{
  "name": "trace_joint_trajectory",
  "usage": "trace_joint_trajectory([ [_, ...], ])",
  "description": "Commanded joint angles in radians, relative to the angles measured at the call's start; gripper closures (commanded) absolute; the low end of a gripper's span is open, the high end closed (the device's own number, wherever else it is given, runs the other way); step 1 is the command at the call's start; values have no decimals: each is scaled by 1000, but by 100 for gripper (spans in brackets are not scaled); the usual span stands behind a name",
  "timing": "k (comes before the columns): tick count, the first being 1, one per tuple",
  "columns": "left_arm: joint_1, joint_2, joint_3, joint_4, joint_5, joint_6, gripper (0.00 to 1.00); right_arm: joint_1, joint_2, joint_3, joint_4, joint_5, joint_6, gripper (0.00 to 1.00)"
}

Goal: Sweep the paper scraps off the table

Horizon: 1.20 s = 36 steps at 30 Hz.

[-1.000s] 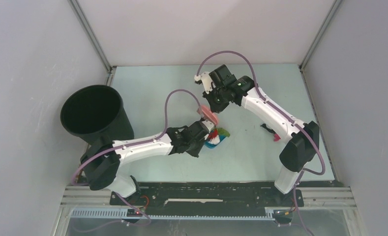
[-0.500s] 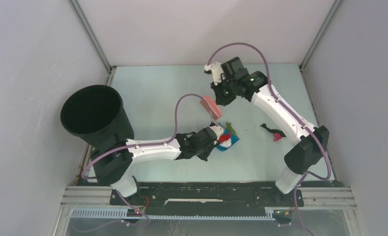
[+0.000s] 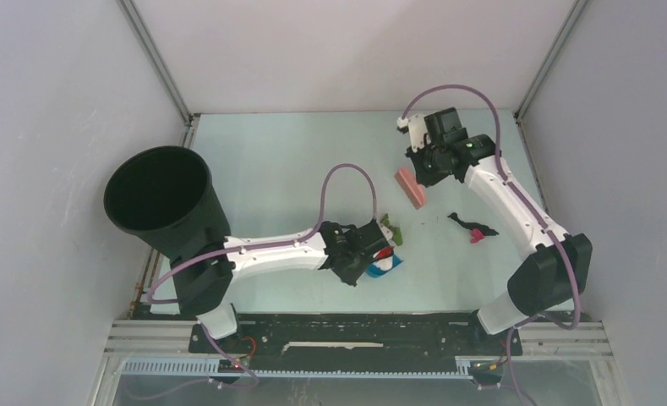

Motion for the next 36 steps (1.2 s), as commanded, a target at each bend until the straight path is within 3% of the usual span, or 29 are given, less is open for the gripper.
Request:
trace_joint_trajectory([
  [1, -6, 0, 48, -205, 65, -26, 100, 15, 32, -60, 48, 36, -24, 100],
  [9, -4, 99, 101, -163, 33, -13, 100, 102, 92, -107, 13, -24, 12, 100],
  [15, 1, 143, 138, -119, -69, -23, 100, 172, -16, -132, -47, -158, 61, 100],
  [24, 3, 80, 38, 21, -127, -26, 100, 10, -68, -53, -166, -300, 85, 100],
  [28, -14, -3, -85, 203, -172, 9, 100, -45, -67, 10, -191, -331, 92, 100],
  [32, -16, -67, -236, 481, -157, 11, 100, -44, -67, 89, -213, -263, 78, 100],
  [36, -16, -32, -196, 480, -151, 3, 100, -90, -74, 145, -210, -197, 66, 100],
])
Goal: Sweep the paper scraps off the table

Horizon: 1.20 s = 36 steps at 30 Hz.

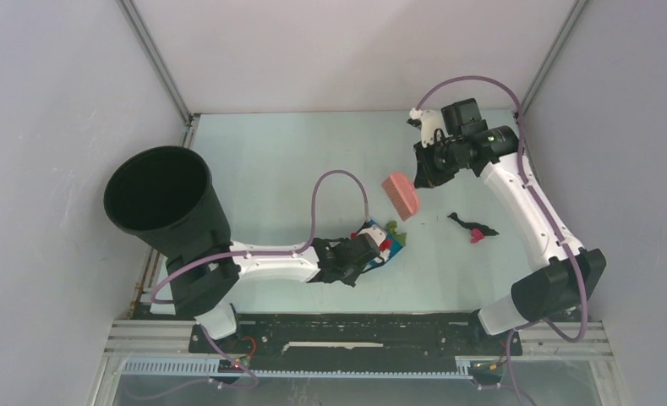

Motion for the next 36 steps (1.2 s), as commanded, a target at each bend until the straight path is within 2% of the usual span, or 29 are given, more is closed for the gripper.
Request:
trace_joint_trajectory([
  [1, -7, 10, 72, 113, -19, 1, 100, -61, -48, 70, 5, 54, -4, 100],
  [3, -13, 29, 117, 39, -3, -4, 100, -103, -61, 47, 31, 53, 3, 100],
  [6, -27, -3, 104, 10, -30, -10, 100, -133, -79, -9, 58, 69, -1, 100],
  [11, -28, -51, 64, -12, -44, -22, 100, -197, -144, -156, 179, -31, 36, 100],
  [17, -42, -78, 147, -138, -45, -59, 100, -216, -134, -179, 203, -41, 49, 100],
  [22, -33, -87, 262, -321, -128, -70, 100, -280, -124, -246, 274, -103, 77, 100],
  [28, 70, -167, 345, -445, -89, -92, 100, -337, -120, -346, 346, -174, 77, 100],
  [36, 285, -321, 487, -561, -60, -76, 100, -370, -146, -430, 421, -228, 74, 100],
])
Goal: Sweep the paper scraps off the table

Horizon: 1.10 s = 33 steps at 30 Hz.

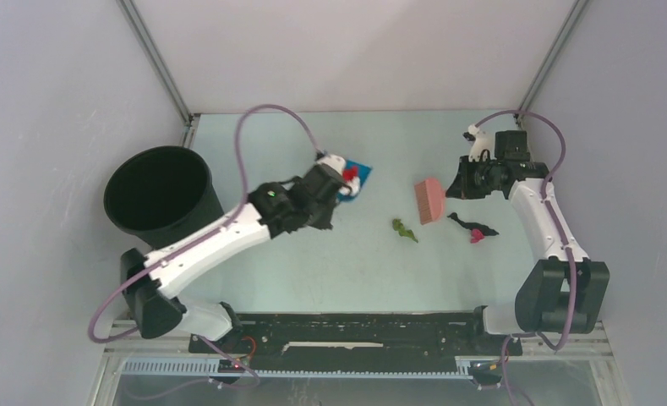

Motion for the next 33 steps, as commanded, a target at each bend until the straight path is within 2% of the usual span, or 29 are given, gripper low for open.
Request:
trace_joint_trajectory([
  [1, 117, -115, 118, -88, 18, -1, 100, -3, -40, -22, 86, -67, 10, 100],
  [11, 392, -250, 213, -146, 102, -20, 100, -3, -27, -41, 83, -65, -7, 100],
  [22, 622, -490, 131, -73, 154, -146, 100, -2, -16, -43, 74, -64, -20, 100],
  [28, 799, -552, 75, -36, 309, -209, 100, -2, -10, -43, 67, -63, -25, 100],
  [33, 1001, -623, -60, 84, 518, -365, 100, -4, -9, -42, 62, -62, -28, 100],
])
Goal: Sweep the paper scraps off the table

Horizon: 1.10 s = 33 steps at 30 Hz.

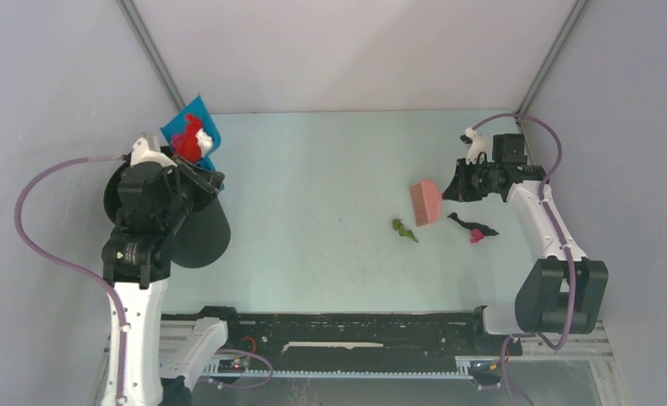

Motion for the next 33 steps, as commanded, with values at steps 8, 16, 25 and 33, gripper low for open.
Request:
trace_joint_trajectory([
  [8, 280, -163, -280, 297, 283, -395, 100, -12, -7, 2, 8, -29, -15, 100],
  [16, 401, -194, -296, 400, 295, -535, 100, -23, 9, -6, 7, -55, -8, 100],
  [25, 476, -212, -772, 1154, 508, -1224, 100, -27, 21, -5, 4, -65, -8, 100],
  [33, 476, -228, -759, 1280, 501, -1241, 100, -32, 30, -4, 2, -59, -8, 100],
])
